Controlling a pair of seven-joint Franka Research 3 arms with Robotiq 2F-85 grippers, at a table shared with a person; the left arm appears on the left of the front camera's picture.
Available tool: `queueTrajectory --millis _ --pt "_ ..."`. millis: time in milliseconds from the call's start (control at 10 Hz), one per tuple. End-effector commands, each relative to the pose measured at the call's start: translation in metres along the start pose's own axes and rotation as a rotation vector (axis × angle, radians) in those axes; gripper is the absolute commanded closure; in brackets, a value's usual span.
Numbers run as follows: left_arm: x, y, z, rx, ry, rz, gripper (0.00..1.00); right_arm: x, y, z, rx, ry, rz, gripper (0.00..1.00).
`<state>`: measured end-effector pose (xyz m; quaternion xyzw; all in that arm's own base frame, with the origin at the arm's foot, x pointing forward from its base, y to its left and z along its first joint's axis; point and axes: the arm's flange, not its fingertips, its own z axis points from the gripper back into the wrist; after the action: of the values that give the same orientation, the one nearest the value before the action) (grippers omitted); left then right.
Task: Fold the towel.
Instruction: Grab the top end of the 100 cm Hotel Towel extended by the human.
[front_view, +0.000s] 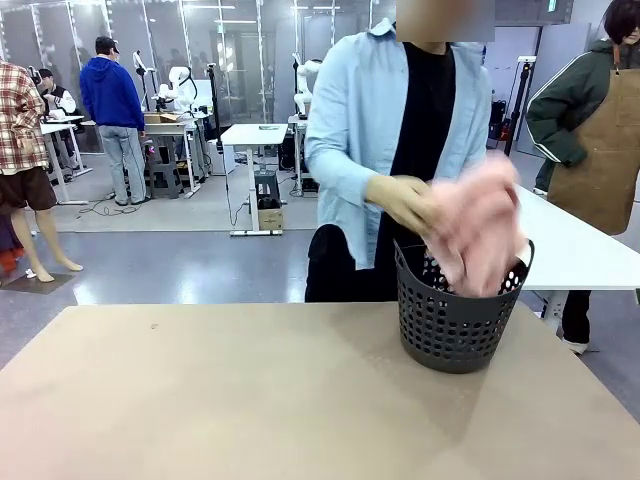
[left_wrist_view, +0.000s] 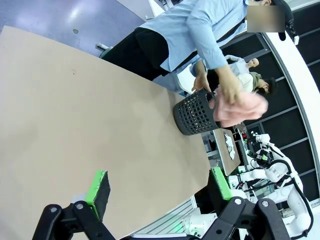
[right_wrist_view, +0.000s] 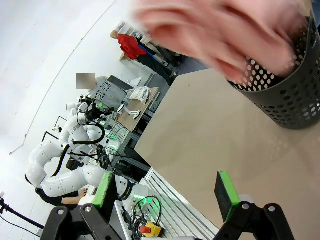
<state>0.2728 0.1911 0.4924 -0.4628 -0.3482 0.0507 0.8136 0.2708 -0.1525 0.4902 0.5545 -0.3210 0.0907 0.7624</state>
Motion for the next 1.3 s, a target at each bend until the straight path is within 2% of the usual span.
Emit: queueTrajectory --millis 0,1200 --pt "0.0036 0.0006 -0.0007 -0.024 -0.012 -0.017 0.0 0.0026 0.0001 0.0004 0.009 -0.008 0.017 0.0" --pt "0.0036 0.0006 -0.0007 -0.024 -0.012 -0.017 0.0 0.0026 0.0001 0.0004 0.009 -0.008 0.017 0.0"
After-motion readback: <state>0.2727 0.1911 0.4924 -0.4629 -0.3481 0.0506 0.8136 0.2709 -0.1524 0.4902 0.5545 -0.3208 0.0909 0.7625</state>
